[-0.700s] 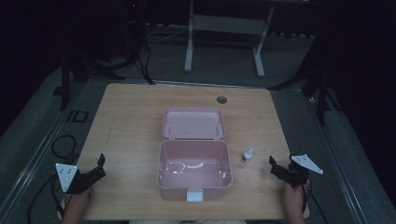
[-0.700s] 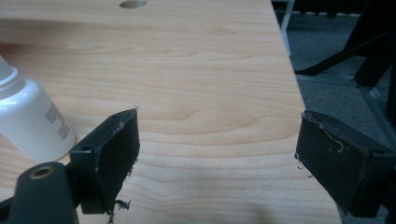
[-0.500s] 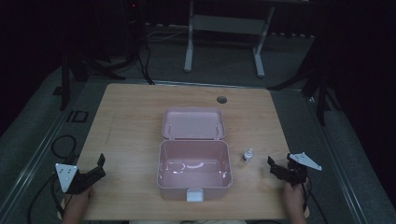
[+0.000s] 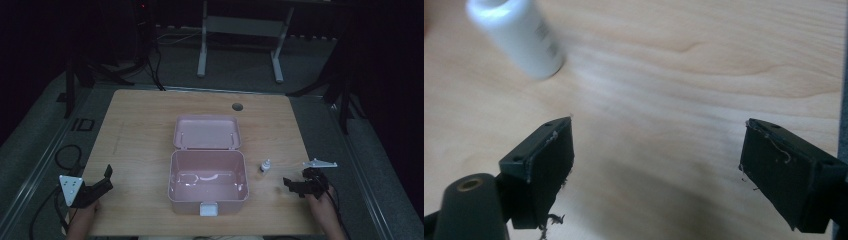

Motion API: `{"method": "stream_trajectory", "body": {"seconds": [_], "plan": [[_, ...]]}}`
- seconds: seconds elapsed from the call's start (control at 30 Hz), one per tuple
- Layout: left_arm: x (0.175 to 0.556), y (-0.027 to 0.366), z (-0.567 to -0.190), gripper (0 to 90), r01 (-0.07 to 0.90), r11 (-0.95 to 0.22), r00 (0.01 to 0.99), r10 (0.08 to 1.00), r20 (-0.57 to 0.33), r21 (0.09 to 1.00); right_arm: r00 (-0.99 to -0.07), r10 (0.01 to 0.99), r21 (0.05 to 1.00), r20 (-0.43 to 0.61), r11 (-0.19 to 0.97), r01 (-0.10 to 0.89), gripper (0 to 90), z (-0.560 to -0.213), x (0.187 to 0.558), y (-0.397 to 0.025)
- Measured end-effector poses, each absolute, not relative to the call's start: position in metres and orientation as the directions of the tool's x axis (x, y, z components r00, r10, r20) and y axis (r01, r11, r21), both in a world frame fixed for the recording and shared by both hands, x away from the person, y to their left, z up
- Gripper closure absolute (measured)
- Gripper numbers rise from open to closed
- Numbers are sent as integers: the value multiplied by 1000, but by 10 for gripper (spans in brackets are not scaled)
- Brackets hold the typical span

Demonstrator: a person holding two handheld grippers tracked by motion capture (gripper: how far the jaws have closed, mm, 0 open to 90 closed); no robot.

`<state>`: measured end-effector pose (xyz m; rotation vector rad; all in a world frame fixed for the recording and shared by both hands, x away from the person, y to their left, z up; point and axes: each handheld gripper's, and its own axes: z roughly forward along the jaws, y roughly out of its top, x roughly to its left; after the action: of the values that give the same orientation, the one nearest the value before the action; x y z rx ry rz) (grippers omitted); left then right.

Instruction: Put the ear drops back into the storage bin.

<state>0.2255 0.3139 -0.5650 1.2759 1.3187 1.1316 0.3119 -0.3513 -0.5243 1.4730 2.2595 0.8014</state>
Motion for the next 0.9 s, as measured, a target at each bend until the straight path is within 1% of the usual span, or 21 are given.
{"method": "stream_trajectory", "body": {"seconds": [0.2, 0.4, 0.57, 0.73, 0.8, 0.83, 0.87, 0.9], "plan": [[226, 314, -565, 24, 125, 28, -9, 1000, -27, 992, -517, 856, 461, -2, 460, 759, 137, -509, 314, -342], [225, 313, -565, 24, 124, 23, -6, 1000, -22, 992, -579, 815, 300, -2, 553, 777, 134, -502, 317, -336], [226, 314, -565, 24, 126, 25, -5, 1000, -25, 992, -603, 798, 202, 22, 587, 784, 129, -501, 319, -334], [226, 314, -565, 24, 127, 26, -5, 1000, -26, 992, -627, 779, 107, 10, 623, 775, 121, -501, 320, -332], [226, 314, -565, 24, 127, 27, -6, 1000, -27, 992, -643, 765, 62, 12, 642, 765, 132, -502, 320, -331], [226, 314, -565, 24, 127, 27, -6, 1000, -27, 992, -643, 765, 62, 12, 642, 765, 132, -502, 320, -331], [226, 314, -565, 24, 127, 27, -6, 1000, -26, 992, -652, 758, 38, 4, 651, 758, 137, -502, 319, -329], [226, 314, -565, 24, 127, 27, -6, 1000, -27, 992, -661, 750, -6, -2, 661, 750, 139, -501, 318, -326]]}}
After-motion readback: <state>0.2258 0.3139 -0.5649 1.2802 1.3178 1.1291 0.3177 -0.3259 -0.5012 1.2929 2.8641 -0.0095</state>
